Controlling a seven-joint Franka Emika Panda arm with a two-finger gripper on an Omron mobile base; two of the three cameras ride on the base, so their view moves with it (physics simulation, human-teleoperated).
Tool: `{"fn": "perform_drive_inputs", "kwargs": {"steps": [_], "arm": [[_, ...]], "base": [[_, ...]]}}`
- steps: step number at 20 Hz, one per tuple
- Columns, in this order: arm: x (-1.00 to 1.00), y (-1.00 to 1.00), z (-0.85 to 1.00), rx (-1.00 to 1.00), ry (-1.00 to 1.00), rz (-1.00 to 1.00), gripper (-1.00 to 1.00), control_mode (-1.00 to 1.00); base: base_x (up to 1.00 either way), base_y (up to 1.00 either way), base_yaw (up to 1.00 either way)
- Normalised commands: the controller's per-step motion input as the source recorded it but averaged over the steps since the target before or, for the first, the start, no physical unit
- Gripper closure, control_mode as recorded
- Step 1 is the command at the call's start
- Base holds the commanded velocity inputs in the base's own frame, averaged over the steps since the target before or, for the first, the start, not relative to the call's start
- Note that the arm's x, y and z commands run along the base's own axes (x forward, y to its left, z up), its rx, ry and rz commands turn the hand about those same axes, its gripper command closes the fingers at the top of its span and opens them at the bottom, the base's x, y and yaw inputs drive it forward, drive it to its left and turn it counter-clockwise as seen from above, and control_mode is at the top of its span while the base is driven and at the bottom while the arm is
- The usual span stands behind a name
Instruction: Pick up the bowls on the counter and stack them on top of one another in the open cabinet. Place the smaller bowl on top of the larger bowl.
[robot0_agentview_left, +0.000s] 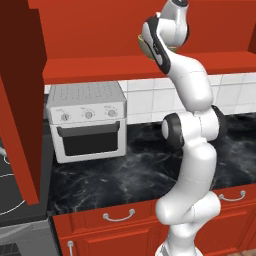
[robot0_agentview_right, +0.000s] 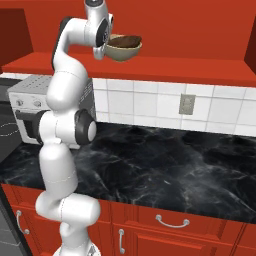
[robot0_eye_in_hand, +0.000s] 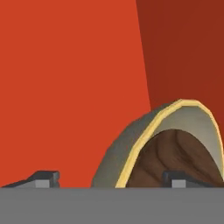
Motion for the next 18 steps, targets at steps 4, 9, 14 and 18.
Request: {"fn": "perform_drive_inputs", "kwargs": {"steps": [4,9,14,18], "arm": [[-0.18,-0.12,0.00,0.00,0.00,0.00,-1.00,-1.00],[-0.36,-0.12,0.07,0.01,-0.01,-0.02,-1.00,-1.00],[-0.52,-0.07,0.04,0.01,-0.02,-0.02,-1.00,-1.00],[-0.65,-0.04,0.04,0.01,-0.03,-0.03,-1.00,-1.00]], "base": [[0.00,0.00,0.00],[0.00,0.00,0.00],[0.00,0.00,0.00],[0.00,0.00,0.00]]}}
